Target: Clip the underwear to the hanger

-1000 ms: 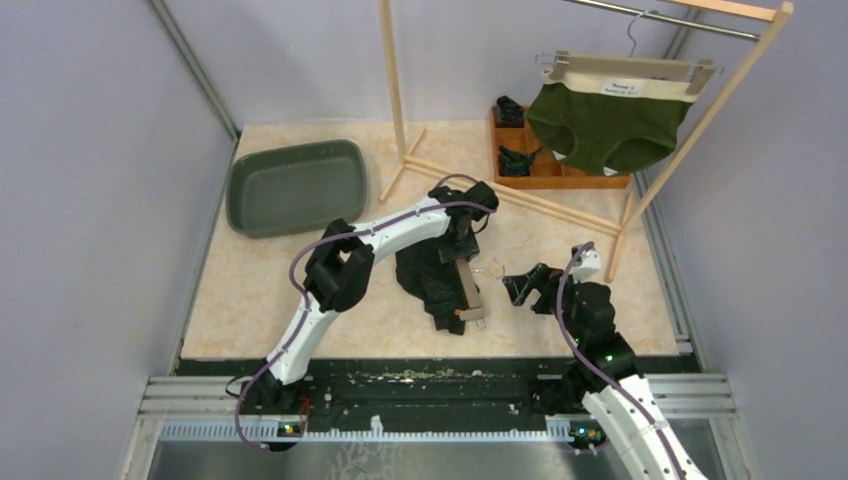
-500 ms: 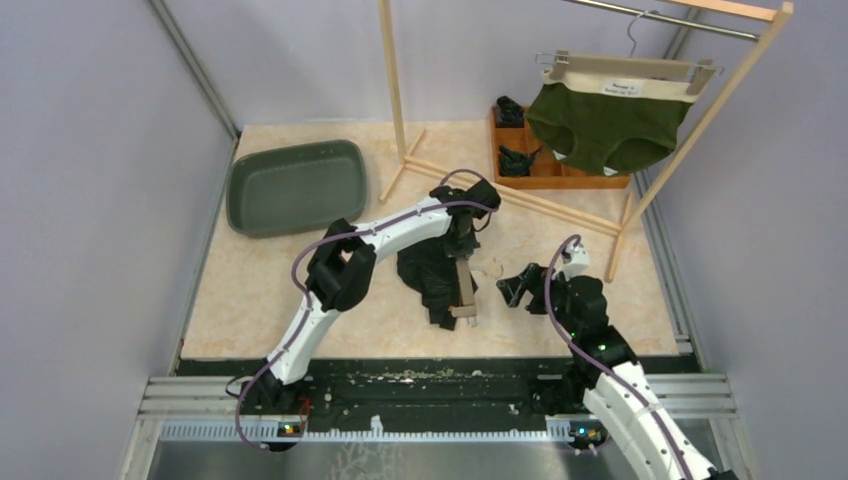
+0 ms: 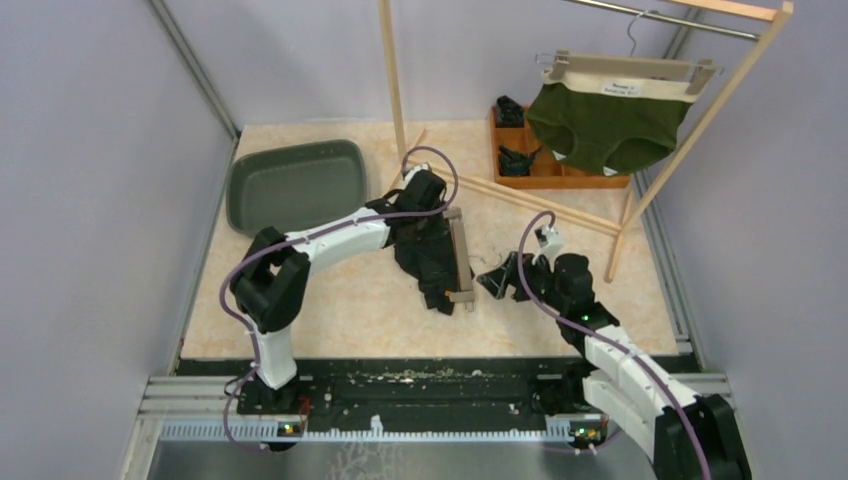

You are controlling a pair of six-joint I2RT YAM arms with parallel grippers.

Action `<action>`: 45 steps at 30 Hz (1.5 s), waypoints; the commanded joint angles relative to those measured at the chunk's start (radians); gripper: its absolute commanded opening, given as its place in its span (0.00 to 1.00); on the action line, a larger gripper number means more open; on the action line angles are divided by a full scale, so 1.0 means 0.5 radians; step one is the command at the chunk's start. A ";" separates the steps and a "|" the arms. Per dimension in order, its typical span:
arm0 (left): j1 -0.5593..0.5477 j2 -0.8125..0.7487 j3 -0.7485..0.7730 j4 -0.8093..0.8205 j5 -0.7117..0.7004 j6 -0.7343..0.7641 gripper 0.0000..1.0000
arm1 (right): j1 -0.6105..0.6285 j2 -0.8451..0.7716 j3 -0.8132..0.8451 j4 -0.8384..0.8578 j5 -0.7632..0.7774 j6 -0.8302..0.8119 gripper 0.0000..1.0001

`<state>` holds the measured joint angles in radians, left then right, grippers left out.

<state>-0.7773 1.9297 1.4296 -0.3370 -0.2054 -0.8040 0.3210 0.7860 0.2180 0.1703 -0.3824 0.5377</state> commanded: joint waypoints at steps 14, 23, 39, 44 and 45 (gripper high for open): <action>-0.007 0.460 0.735 -0.543 0.155 0.007 1.00 | 0.067 0.013 0.144 0.224 0.021 -0.002 0.81; -0.047 0.526 0.866 -0.965 -0.286 -0.369 0.81 | 0.067 -0.139 0.089 0.114 0.090 -0.031 0.82; -0.072 0.823 1.128 -1.110 -0.258 -0.361 0.78 | 0.067 -0.170 0.043 0.109 0.120 -0.025 0.82; -0.071 0.807 1.012 -1.083 -0.304 -0.316 0.78 | 0.067 -0.168 0.026 0.120 0.136 -0.027 0.82; -0.074 0.807 0.994 -1.063 -0.299 -0.299 0.78 | 0.067 -0.162 0.020 0.129 0.139 -0.027 0.82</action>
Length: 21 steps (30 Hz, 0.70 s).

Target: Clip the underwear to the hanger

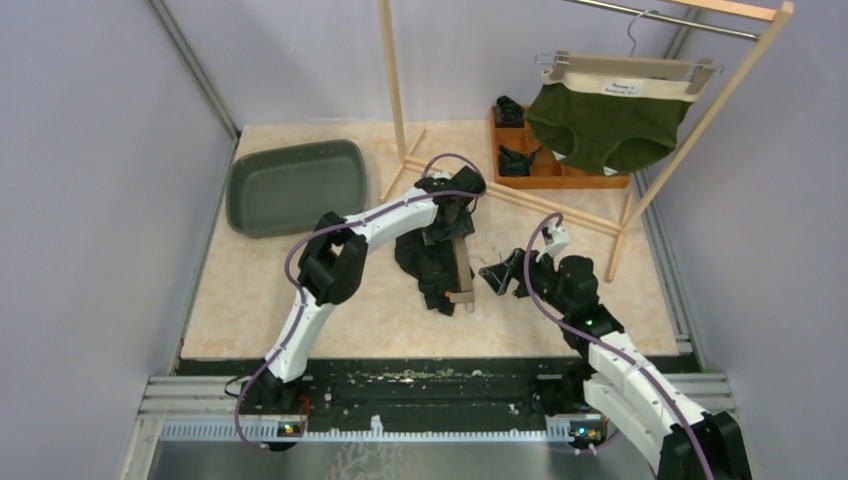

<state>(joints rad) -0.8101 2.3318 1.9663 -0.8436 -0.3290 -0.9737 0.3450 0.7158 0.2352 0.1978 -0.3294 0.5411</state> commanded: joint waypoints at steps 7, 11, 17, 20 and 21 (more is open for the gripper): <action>-0.014 0.055 -0.027 -0.035 -0.089 0.076 0.78 | 0.019 0.007 -0.019 0.095 0.033 -0.029 0.82; -0.019 0.122 0.071 -0.014 -0.083 0.122 0.78 | 0.019 0.005 -0.016 0.084 0.040 -0.032 0.82; -0.023 0.181 0.192 0.002 -0.078 0.204 0.78 | 0.019 -0.011 -0.022 0.062 0.061 -0.035 0.82; -0.027 0.172 0.193 0.000 -0.094 0.211 0.78 | 0.019 -0.011 -0.028 0.064 0.069 -0.037 0.82; -0.030 0.165 0.191 -0.001 -0.107 0.213 0.78 | 0.019 -0.009 -0.029 0.066 0.069 -0.038 0.82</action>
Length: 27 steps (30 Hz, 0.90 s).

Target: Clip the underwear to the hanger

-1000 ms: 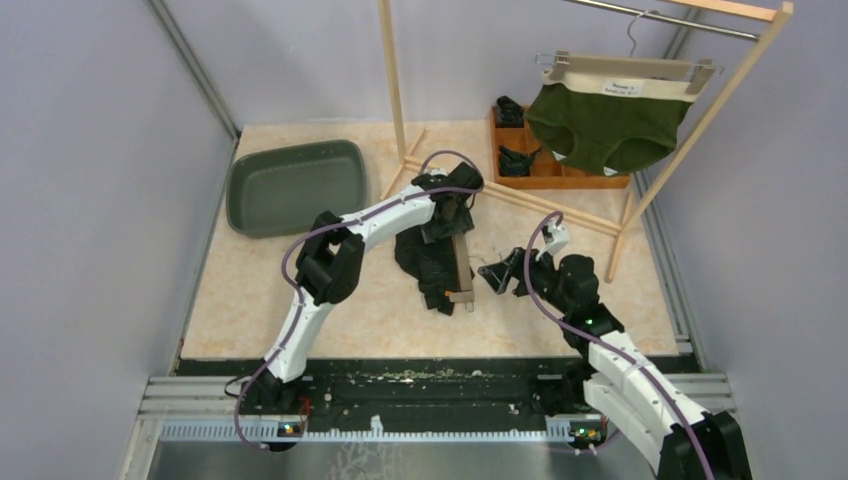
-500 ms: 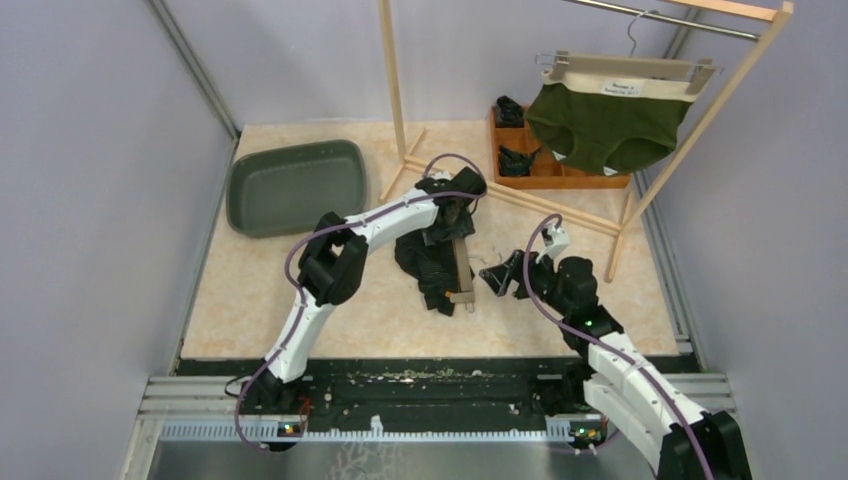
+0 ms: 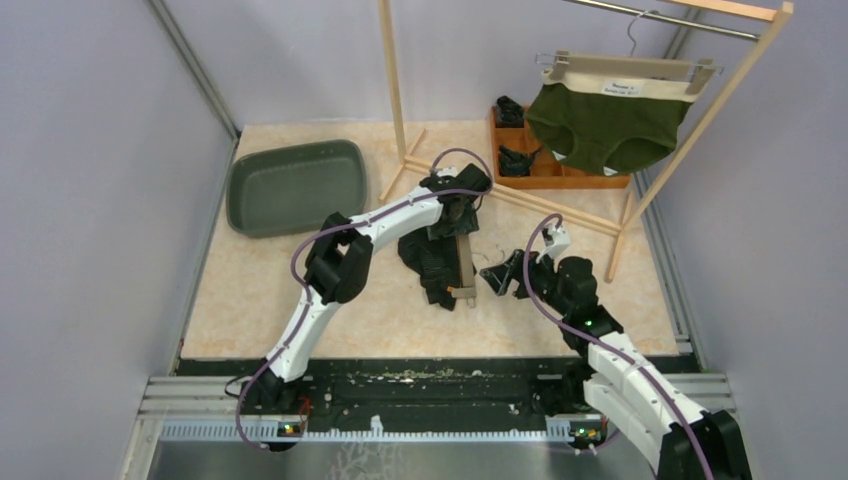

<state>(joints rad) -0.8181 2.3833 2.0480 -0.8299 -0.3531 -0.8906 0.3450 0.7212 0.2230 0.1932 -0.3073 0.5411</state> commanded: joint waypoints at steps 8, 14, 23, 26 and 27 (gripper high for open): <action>-0.054 -0.084 0.014 0.025 -0.183 0.109 0.80 | 0.019 -0.002 -0.021 0.103 0.021 -0.034 0.82; -0.098 -0.049 0.040 0.158 -0.248 0.245 0.81 | 0.019 -0.007 -0.016 0.101 0.024 -0.034 0.82; -0.109 0.090 0.108 0.120 -0.194 0.288 0.73 | 0.019 -0.044 -0.037 0.080 0.032 -0.030 0.82; -0.105 0.117 0.112 0.030 -0.196 0.317 0.73 | 0.019 -0.047 -0.041 0.085 0.031 -0.031 0.82; -0.107 0.124 0.112 0.015 -0.191 0.328 0.72 | 0.019 -0.046 -0.041 0.087 0.032 -0.030 0.82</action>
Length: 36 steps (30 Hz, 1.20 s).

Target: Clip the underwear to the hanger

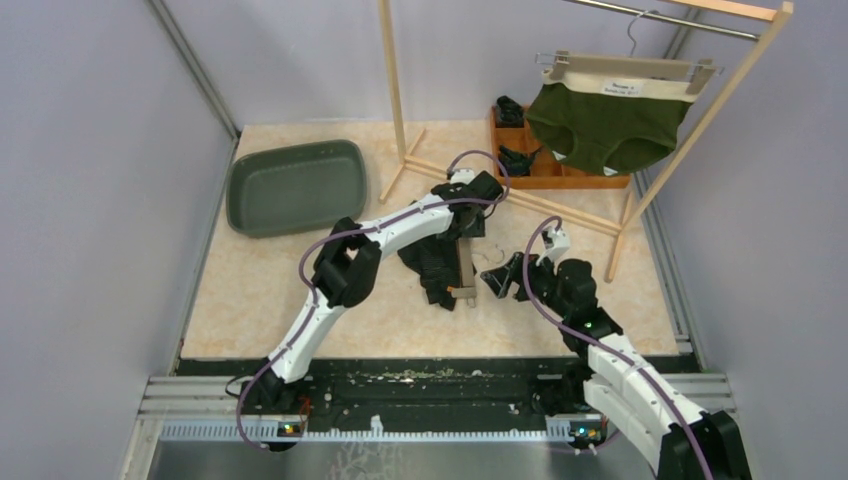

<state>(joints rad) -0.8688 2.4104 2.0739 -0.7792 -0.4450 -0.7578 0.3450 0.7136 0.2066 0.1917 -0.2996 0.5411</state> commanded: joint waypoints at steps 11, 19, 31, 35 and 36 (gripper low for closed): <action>-0.004 0.050 -0.079 -0.085 0.029 0.132 0.53 | 0.019 -0.028 -0.036 0.120 0.002 -0.022 0.82; 0.017 -0.166 -0.419 0.351 -0.009 0.401 0.50 | 0.017 0.012 -0.036 0.137 -0.002 -0.028 0.82; 0.193 -0.461 -0.875 1.132 0.749 1.032 0.61 | 0.016 0.042 -0.020 0.142 -0.013 -0.034 0.82; 0.201 -0.383 -0.742 0.972 0.786 1.028 0.78 | 0.016 0.042 -0.032 0.144 -0.011 -0.034 0.82; 0.202 -0.354 -0.689 0.917 0.790 1.028 0.82 | 0.016 0.042 -0.034 0.147 -0.010 -0.033 0.82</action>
<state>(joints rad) -0.7715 2.2051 1.6569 -0.2829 -0.1146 -0.2779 0.3450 0.7353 0.1879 0.2008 -0.3008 0.5411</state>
